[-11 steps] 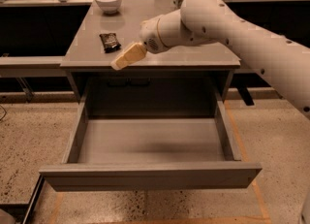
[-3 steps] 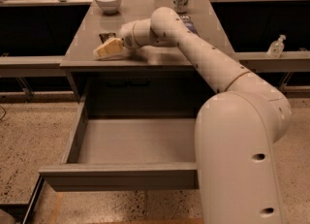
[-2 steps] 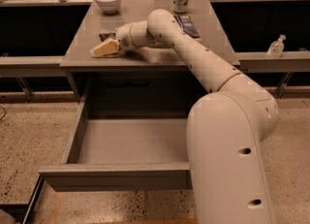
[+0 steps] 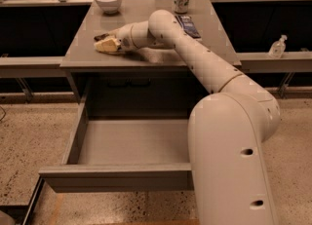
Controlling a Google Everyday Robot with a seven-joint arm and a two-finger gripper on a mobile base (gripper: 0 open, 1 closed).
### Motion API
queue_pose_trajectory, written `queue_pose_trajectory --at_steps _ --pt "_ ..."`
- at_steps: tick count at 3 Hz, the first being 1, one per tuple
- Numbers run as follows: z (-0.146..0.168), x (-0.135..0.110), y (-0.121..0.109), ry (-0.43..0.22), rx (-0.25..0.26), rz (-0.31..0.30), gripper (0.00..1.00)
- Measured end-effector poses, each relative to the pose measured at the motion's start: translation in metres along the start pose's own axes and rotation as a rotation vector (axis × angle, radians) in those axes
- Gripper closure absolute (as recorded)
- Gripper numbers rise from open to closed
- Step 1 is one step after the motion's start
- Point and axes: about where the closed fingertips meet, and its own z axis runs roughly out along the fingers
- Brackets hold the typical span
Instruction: Place rxbar chocolate into top drawer
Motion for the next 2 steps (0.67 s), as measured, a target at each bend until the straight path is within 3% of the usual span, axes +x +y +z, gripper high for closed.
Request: queue_pose_trajectory --at_steps 1,2 --pt "-0.0011 -0.0028 0.0 0.0 0.0 0.0 0.95" --pt "-0.0017 -0.0043 0.0 0.0 0.0 0.0 1.0"
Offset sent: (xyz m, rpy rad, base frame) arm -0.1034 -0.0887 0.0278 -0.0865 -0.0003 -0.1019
